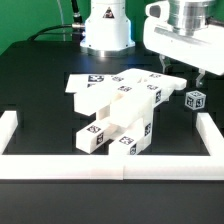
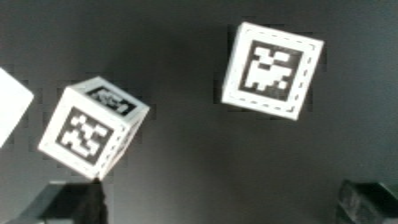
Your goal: Assemble chair
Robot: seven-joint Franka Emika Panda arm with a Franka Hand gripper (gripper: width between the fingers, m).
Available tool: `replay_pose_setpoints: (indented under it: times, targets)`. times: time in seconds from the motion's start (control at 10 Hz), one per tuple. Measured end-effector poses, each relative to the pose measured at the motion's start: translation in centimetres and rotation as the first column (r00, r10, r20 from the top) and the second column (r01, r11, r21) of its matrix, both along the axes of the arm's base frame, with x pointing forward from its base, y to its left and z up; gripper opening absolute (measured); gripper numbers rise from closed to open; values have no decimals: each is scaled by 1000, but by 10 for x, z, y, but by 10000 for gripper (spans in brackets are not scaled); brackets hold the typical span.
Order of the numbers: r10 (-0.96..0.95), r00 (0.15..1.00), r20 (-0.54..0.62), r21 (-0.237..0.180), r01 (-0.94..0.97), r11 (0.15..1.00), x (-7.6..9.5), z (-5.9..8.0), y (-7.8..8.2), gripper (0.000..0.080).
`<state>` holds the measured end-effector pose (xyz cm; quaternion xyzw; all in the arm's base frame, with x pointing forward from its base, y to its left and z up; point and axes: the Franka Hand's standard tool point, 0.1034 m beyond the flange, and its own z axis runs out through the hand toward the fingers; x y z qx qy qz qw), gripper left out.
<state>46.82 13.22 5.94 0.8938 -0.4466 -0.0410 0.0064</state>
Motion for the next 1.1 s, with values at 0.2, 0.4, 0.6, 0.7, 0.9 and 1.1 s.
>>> replay_pose_setpoints:
  times: [0.2,0.4,0.6,0.7,0.9,1.1]
  targets:
    - [-9,1000,-10,-12,9,1000,-1,-9,11,649]
    - [2,1000,-18,-19,-2,1000,-1,-17,15,649]
    - [14,1000,-28,-25,-14,1000,-4,-24,20,649]
    - [18,999,-32,-28,-19,999,-4,-29,21,649]
    - [23,999,-43,-38,-24,999,-3,-39,22,649]
    - [25,999,-46,-42,-26,999,-2,-43,22,649]
